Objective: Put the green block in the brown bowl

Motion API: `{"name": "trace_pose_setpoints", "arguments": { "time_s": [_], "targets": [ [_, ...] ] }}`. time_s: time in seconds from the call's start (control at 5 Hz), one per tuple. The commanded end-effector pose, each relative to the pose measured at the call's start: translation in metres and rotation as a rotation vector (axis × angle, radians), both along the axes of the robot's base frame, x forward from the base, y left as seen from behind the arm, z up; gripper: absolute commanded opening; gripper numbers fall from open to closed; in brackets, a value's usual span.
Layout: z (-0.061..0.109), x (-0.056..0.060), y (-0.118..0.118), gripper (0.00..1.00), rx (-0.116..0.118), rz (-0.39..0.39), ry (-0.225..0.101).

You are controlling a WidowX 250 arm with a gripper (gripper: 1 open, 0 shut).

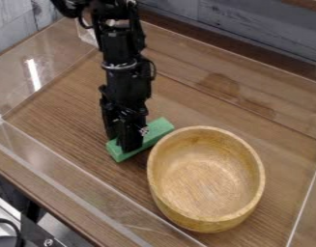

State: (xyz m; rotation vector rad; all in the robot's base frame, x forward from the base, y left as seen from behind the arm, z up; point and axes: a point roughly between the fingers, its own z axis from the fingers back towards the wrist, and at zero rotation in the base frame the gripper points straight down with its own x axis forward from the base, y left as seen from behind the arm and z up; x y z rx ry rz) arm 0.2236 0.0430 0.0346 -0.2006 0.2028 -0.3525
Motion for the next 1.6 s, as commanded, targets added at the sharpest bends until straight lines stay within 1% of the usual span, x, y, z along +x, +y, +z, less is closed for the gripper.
{"name": "trace_pose_setpoints", "arguments": {
  "time_s": [0.0, 0.2, 0.4, 0.6, 0.8, 1.0, 1.4],
  "targets": [
    [0.025, 0.007, -0.003, 0.0, 0.005, 0.009, -0.045],
    [0.037, 0.007, -0.007, 0.0, -0.002, 0.017, -0.038],
    [0.051, 0.009, -0.013, 0.0, -0.006, 0.019, -0.043],
    [0.063, 0.012, -0.021, 0.0, -0.006, 0.011, -0.052],
    [0.072, 0.015, -0.03, 0.0, -0.008, 0.002, -0.068],
    [0.075, 0.017, -0.035, 0.0, -0.001, -0.01, -0.087],
    [0.07, 0.019, -0.037, 0.0, 0.007, -0.02, -0.114]
  ]
}}
